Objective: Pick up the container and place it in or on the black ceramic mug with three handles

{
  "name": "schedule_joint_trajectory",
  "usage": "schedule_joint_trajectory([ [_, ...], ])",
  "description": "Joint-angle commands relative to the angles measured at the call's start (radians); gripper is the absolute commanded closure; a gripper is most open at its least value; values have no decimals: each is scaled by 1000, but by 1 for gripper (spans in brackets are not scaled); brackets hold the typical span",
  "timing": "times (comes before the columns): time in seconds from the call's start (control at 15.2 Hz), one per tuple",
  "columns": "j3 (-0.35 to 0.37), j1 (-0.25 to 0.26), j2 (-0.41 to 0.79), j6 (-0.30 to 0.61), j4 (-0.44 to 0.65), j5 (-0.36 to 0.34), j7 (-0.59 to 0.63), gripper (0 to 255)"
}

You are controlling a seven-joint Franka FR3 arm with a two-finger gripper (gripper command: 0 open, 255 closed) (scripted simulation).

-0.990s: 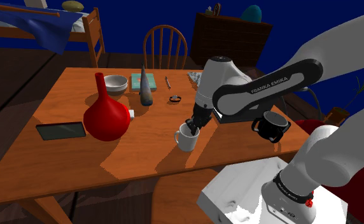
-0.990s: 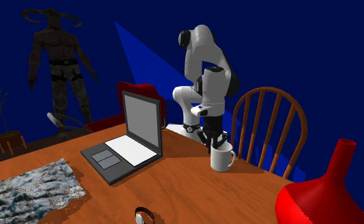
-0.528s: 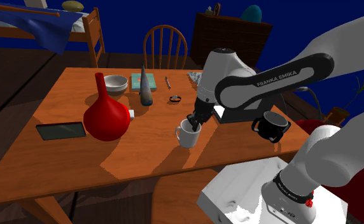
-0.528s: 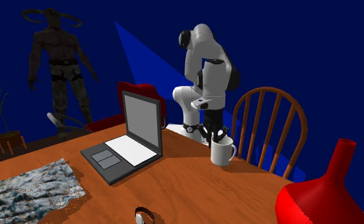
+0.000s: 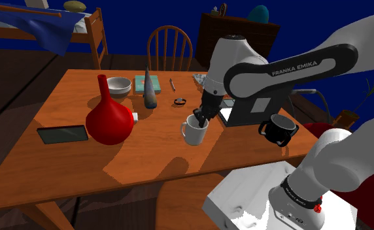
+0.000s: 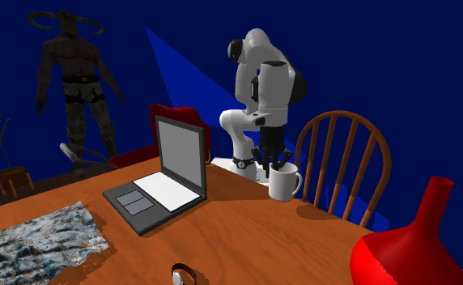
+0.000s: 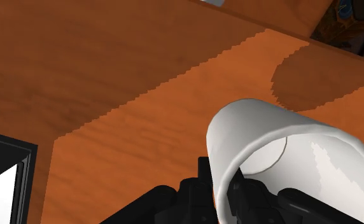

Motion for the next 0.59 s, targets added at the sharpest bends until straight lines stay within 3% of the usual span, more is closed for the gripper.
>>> schedule_joint_trajectory([
  [0.0,-3,1,-17,-35,19,1,0,255],
  [0.53,-14,0,-55,-151,96,-1,-1,255],
])
